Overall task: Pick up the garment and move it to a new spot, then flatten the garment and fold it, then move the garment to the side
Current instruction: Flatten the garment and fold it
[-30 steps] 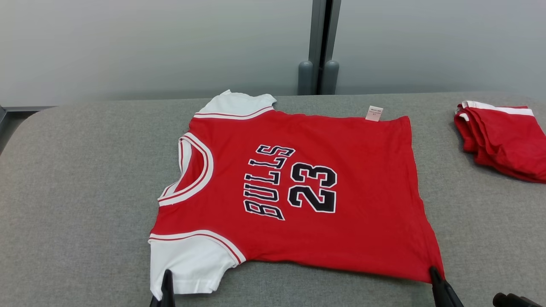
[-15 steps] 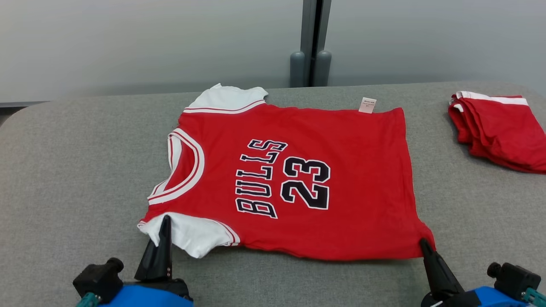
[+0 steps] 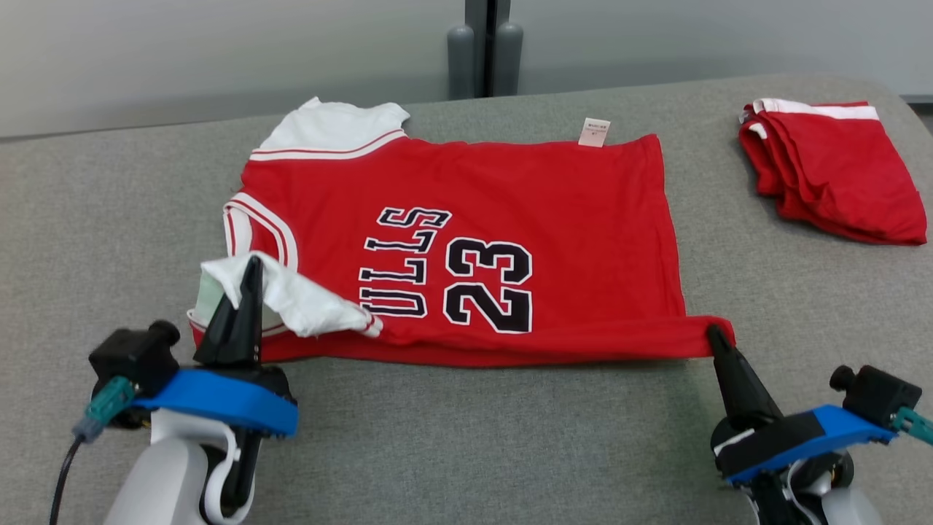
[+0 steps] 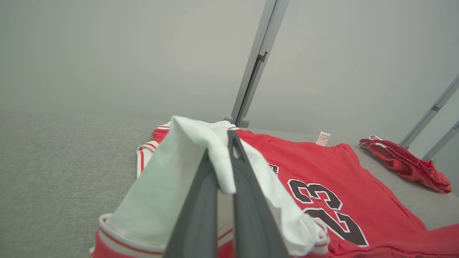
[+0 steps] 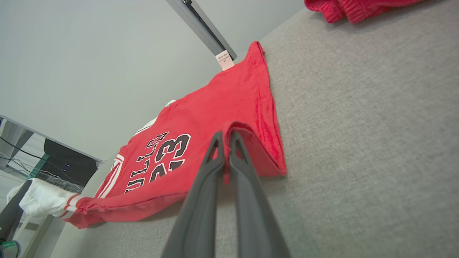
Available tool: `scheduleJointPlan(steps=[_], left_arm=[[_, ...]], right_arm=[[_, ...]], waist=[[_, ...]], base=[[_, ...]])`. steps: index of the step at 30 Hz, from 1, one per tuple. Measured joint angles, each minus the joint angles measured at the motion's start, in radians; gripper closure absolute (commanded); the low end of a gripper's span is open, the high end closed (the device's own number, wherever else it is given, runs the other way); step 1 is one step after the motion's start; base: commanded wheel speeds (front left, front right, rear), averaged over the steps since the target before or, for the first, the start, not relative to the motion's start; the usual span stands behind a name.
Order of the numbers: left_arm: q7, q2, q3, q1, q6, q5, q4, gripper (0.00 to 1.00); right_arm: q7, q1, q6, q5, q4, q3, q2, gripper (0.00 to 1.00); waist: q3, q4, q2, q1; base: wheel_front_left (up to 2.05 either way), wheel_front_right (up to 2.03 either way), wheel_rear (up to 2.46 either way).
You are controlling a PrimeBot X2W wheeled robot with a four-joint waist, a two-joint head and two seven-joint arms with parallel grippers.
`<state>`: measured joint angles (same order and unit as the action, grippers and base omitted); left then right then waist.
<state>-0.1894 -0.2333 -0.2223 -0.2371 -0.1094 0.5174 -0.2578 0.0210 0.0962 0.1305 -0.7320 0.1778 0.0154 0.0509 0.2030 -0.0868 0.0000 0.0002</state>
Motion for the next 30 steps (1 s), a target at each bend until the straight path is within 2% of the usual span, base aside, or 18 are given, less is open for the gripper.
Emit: scheduleJointPlan(steps=[7, 8, 9, 10, 11, 12, 20, 25, 30], left_arm=[[0.001, -0.014, -0.023, -0.144, -0.007, -0.007, -0.118, 1.0], [-0.006, -0.016, -0.025, -0.174, -0.012, -0.004, -0.16, 1.0], [-0.008, -0.016, -0.026, -0.185, -0.012, -0.004, -0.182, 0.97], [-0.014, -0.016, -0.029, -0.196, -0.012, -0.006, -0.201, 0.29], [-0.021, -0.016, -0.031, -0.206, -0.012, -0.007, -0.219, 0.29], [-0.027, -0.016, -0.033, -0.216, -0.014, -0.007, -0.236, 0.0], [-0.064, -0.011, -0.03, -0.225, -0.015, -0.008, -0.292, 0.0], [-0.069, -0.012, -0.014, -0.164, -0.015, -0.006, -0.307, 0.0], [-0.071, -0.02, -0.007, -0.112, -0.013, -0.012, -0.331, 0.0]], right_arm=[[-0.006, 0.112, 0.0, -0.003, 0.083, 0.005, 0.0, 1.0], [-0.014, 0.14, 0.0, -0.002, 0.106, 0.014, -0.001, 0.57], [-0.019, 0.151, 0.0, 0.002, 0.114, 0.021, 0.0, 0.41], [-0.025, 0.16, 0.0, 0.013, 0.123, 0.026, -0.001, 0.0], [-0.033, 0.165, 0.0, 0.029, 0.128, 0.03, -0.001, 0.0], [-0.04, 0.168, 0.0, 0.043, 0.133, 0.032, -0.001, 0.0], [-0.075, 0.145, 0.0, 0.123, 0.136, 0.021, 0.026, 0.0], [-0.079, 0.102, 0.0, 0.19, 0.131, 0.005, 0.054, 0.0], [-0.067, 0.083, 0.0, 0.226, 0.15, -0.001, 0.055, 0.0]], waist=[[0.052, -0.008, 0.0, 0.0], [0.063, -0.009, 0.0, 0.0001], [0.067, -0.009, 0.0, 0.0], [0.07, -0.009, 0.0, 0.0001], [0.072, -0.009, 0.0, 0.0], [0.074, -0.009, 0.0, 0.0001], [0.058, 0.011, 0.0, 0.0], [0.043, 0.02, 0.0, -0.0001], [0.039, 0.023, 0.0, -0.0001]], base=[[0.0, 0.0, 0.0], [0.0, 0.0, 0.0], [0.0, 0.0, 0.0], [0.0, 0.0, 0.0], [0.0, 0.0, 0.0], [0.0, 0.0, 0.0], [0.0, 0.0, 0.0], [0.0, 0.0, 0.0], [0.0, 0.0, 0.0]])
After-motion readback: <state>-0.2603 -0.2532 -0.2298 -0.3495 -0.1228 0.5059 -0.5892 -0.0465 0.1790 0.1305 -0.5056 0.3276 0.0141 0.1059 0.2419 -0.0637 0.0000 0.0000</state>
